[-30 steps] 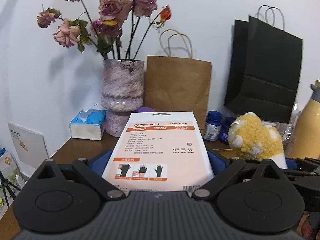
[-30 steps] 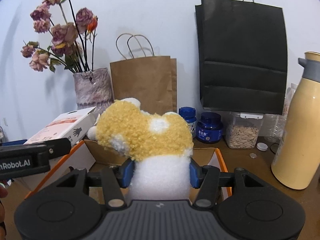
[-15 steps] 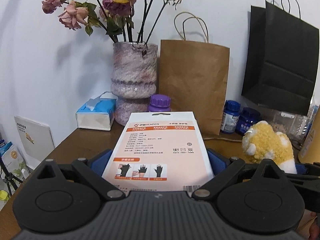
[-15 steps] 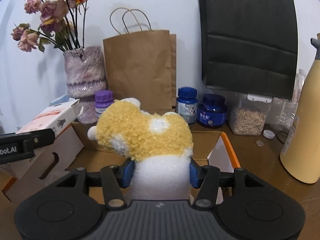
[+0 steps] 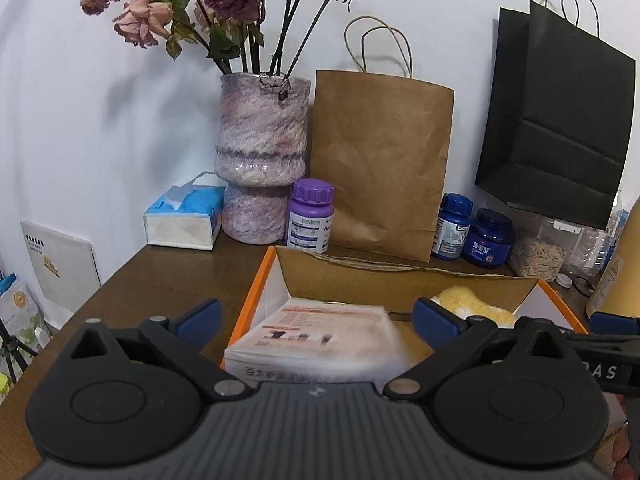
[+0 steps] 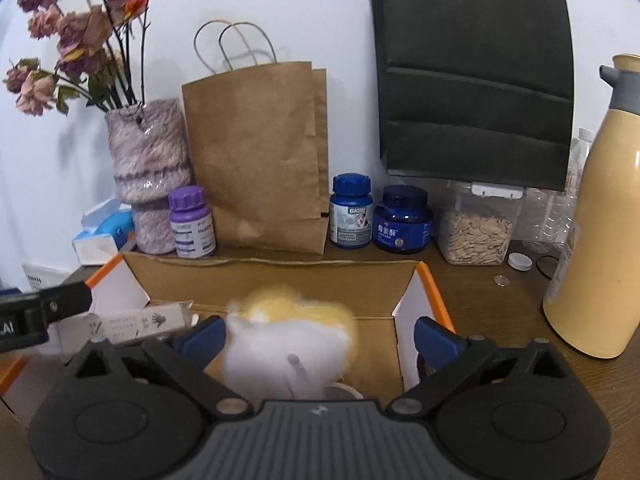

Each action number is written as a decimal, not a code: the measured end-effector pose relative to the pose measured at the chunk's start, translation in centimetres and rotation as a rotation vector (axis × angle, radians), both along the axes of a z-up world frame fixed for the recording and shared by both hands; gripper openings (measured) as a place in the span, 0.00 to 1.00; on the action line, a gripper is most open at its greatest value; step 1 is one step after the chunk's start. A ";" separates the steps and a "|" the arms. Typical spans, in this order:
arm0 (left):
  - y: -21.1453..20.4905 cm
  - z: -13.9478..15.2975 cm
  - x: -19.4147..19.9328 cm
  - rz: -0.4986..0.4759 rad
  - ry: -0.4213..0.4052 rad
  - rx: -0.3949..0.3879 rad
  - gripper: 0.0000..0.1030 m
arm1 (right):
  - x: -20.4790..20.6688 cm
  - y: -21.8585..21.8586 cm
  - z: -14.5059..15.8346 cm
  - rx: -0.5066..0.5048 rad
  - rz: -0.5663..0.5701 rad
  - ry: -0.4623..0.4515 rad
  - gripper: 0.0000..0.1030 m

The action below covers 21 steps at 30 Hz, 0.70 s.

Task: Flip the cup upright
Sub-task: 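Open both tools to drop the glove package and plush toy into the box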

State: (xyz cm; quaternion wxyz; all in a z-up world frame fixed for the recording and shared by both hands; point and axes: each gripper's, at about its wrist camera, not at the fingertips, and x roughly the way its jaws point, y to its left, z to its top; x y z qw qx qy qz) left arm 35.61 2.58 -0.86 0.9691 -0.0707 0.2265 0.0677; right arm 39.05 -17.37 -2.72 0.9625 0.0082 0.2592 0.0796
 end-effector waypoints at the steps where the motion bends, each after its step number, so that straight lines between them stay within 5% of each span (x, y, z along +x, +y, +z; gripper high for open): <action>1: 0.0 0.0 0.0 0.001 0.002 -0.001 1.00 | 0.0 -0.1 0.1 0.001 -0.001 -0.003 1.00; 21: 0.7 2.3 -3.5 -0.001 -0.014 -0.031 1.00 | -3.5 -0.6 2.2 0.000 0.026 -0.067 1.00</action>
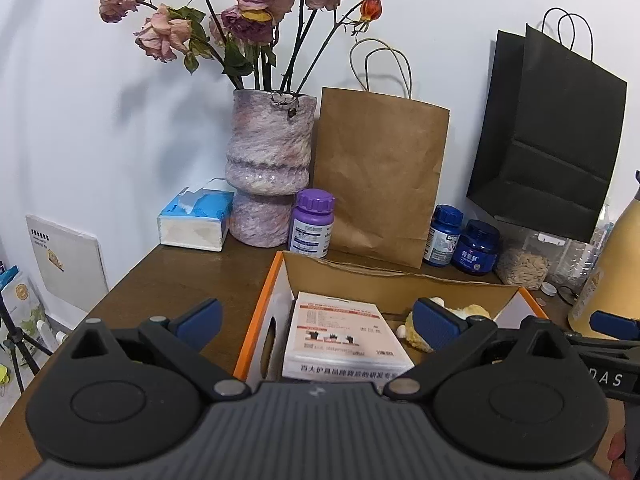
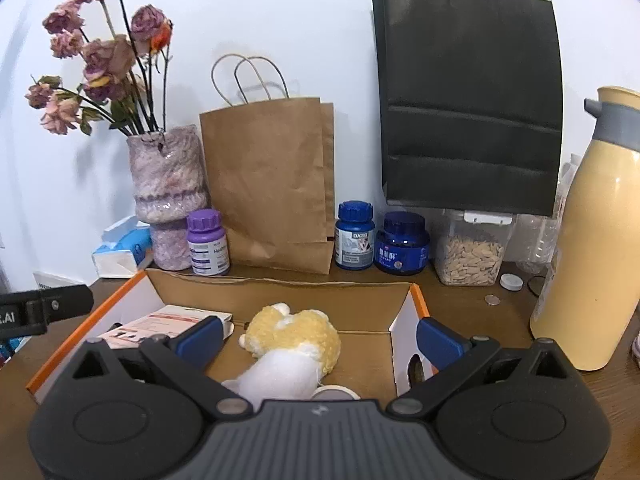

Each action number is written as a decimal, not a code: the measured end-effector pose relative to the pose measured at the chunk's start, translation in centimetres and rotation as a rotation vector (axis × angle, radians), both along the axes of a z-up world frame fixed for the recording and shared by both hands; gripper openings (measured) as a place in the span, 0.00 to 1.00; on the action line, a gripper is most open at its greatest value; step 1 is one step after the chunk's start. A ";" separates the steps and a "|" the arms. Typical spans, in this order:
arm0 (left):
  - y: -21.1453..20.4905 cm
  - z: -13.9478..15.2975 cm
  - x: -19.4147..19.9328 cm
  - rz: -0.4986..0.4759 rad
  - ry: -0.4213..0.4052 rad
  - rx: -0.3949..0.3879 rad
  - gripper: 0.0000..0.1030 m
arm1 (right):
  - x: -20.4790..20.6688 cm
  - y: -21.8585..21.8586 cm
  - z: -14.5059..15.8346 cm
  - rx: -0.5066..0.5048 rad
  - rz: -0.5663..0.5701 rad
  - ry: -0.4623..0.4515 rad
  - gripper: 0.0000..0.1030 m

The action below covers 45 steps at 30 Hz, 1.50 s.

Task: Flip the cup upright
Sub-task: 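Open both tools to drop the glove package and plush toy into the box, then move both tools back toward the purple pouch and red rose on the table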

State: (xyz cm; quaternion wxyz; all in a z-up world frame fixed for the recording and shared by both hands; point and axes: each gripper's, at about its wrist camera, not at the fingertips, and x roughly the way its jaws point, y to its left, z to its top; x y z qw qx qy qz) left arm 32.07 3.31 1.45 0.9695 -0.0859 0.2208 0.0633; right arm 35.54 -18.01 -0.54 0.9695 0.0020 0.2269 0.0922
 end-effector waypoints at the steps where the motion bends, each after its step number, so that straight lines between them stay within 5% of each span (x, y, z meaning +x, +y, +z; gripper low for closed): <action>1: 0.0 0.1 -0.2 -0.001 0.000 0.000 1.00 | -0.3 0.0 0.1 -0.002 0.001 -0.006 1.00; 23: 0.1 0.0 -8.6 -0.019 0.031 0.014 1.00 | -9.3 -1.5 1.5 -0.022 0.042 -0.078 1.00; 45: 0.1 -3.5 -16.0 -0.027 0.155 0.013 1.00 | -19.6 -2.7 -3.6 -0.094 0.144 0.030 1.00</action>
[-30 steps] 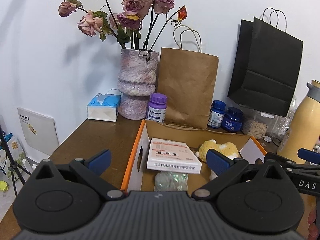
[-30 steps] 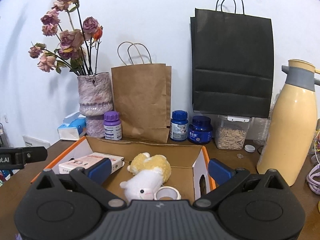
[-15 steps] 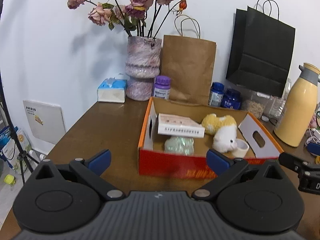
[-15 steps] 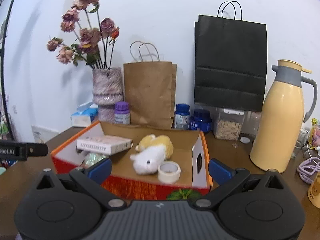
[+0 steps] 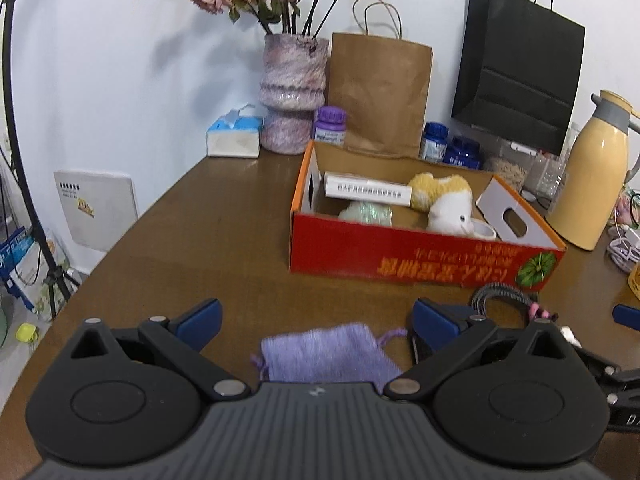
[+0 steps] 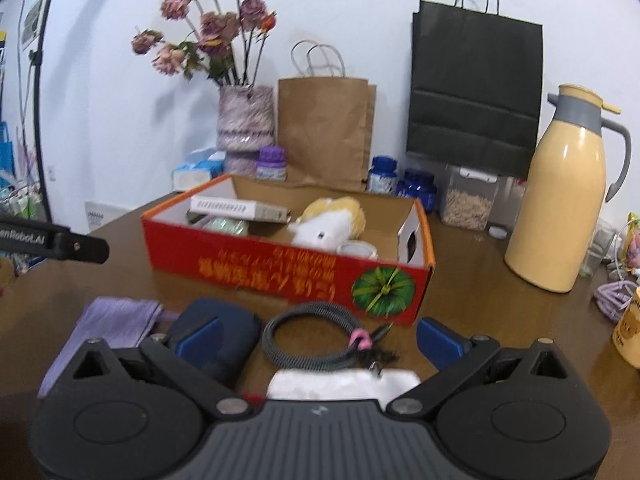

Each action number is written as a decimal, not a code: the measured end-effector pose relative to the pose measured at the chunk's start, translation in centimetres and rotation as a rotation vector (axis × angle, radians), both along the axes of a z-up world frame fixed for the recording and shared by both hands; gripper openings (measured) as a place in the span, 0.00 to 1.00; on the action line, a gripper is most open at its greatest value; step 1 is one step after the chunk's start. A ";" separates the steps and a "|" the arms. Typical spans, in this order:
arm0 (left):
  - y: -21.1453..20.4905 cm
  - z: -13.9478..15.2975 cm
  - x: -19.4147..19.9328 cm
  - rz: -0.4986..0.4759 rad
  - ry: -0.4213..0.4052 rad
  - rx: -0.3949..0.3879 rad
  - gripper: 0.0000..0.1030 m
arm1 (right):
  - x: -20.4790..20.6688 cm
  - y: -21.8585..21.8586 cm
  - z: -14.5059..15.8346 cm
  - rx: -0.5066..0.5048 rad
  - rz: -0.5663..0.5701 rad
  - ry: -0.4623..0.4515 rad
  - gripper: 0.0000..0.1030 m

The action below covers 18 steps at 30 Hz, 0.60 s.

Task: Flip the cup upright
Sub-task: 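Move both tools back toward the purple pouch and red rose on the table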

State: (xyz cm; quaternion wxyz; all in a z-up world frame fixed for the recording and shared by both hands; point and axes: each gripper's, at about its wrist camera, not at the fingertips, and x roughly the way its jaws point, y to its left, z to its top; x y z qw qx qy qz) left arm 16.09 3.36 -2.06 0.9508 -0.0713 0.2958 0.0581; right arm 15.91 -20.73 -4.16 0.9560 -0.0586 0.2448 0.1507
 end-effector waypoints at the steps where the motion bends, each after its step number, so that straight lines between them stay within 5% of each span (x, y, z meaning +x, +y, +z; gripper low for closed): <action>1: 0.0 -0.2 -0.2 0.000 0.005 -0.004 1.00 | -0.3 0.1 -0.2 -0.001 0.008 0.008 1.00; 11: 0.3 -2.0 -2.0 0.014 0.058 -0.019 1.00 | -2.2 1.0 -2.7 -0.025 0.067 0.065 0.99; 18: 0.6 -2.5 -2.7 0.023 0.074 -0.027 1.00 | -2.2 1.0 -3.3 0.001 0.109 0.091 0.78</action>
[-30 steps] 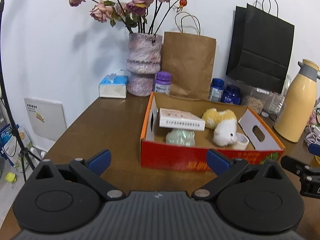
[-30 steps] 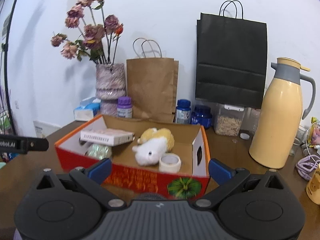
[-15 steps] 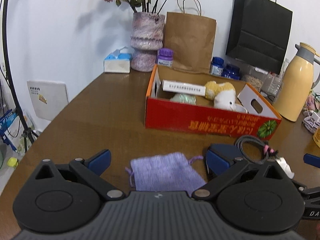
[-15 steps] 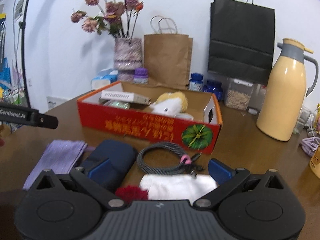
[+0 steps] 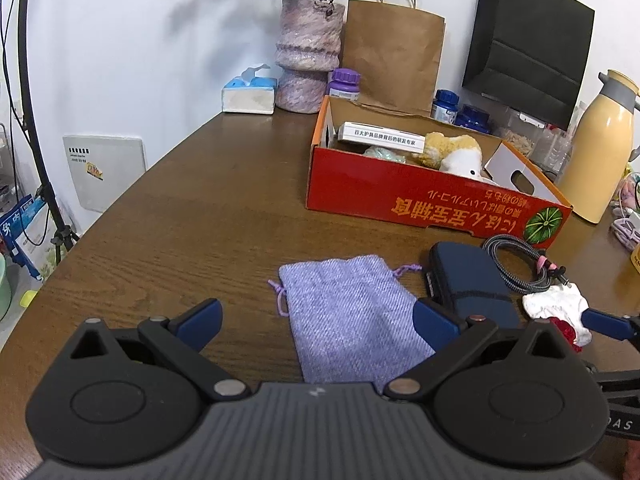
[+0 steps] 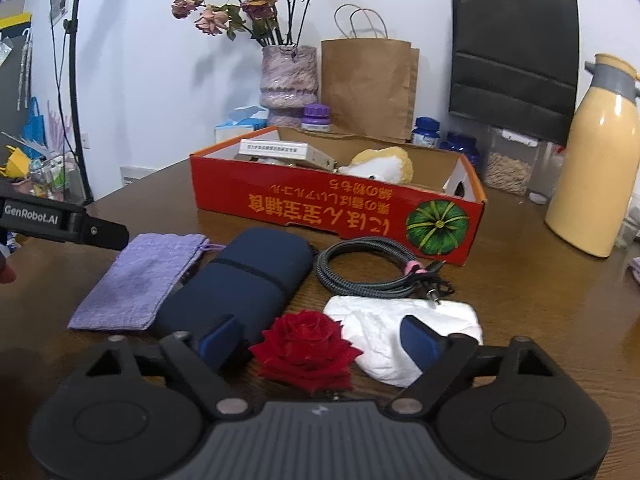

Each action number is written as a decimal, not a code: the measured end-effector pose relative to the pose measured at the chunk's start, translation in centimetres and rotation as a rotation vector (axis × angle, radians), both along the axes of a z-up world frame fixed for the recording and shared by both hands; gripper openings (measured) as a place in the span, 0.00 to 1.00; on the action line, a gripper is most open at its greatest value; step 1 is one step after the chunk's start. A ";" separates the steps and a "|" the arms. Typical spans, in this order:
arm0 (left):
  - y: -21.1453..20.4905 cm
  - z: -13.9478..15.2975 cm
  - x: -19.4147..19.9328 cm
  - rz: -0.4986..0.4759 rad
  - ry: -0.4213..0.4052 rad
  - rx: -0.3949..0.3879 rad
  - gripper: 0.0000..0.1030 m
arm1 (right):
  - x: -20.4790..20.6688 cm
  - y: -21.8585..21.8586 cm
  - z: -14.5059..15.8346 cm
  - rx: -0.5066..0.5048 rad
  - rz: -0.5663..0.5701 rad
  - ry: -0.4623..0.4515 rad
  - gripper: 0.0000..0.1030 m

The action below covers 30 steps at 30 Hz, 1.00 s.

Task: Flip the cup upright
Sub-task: 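Move both tools back toward the purple pouch and red rose on the table, then grasp the red rose with the right tool while the left tool grasps the purple pouch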

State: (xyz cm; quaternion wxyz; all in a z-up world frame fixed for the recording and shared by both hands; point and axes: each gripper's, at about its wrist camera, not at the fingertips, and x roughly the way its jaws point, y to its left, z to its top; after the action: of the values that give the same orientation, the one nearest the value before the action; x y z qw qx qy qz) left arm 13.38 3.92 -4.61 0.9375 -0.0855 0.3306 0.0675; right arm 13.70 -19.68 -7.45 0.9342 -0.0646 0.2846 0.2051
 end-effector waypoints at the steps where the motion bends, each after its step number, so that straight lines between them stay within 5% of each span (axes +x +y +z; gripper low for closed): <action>1: 0.0 -0.1 0.0 0.000 0.003 -0.001 1.00 | 0.0 0.0 -0.1 0.007 0.008 0.005 0.76; 4: -0.1 -0.3 -0.1 -0.001 0.013 -0.006 1.00 | 0.1 -0.1 -0.2 0.037 0.034 0.017 0.64; 16: -0.5 -0.9 0.1 -0.007 0.047 -0.031 1.00 | 0.1 -1.2 -0.7 0.103 0.042 0.057 0.56; 21: -0.8 -1.0 0.4 -0.006 0.059 -0.043 1.00 | 0.2 -1.4 -1.1 0.109 0.049 0.072 0.37; 30: -1.7 -1.2 2.1 0.009 0.081 -0.061 1.00 | -0.9 -1.8 -0.7 0.118 -0.015 -0.033 0.34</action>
State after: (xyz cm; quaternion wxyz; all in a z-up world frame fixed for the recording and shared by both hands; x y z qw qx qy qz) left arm 15.49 2.18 -5.82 0.9199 -0.1129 0.3698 0.0648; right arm 12.77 -21.50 -8.18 0.9424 -0.0109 0.2572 0.2135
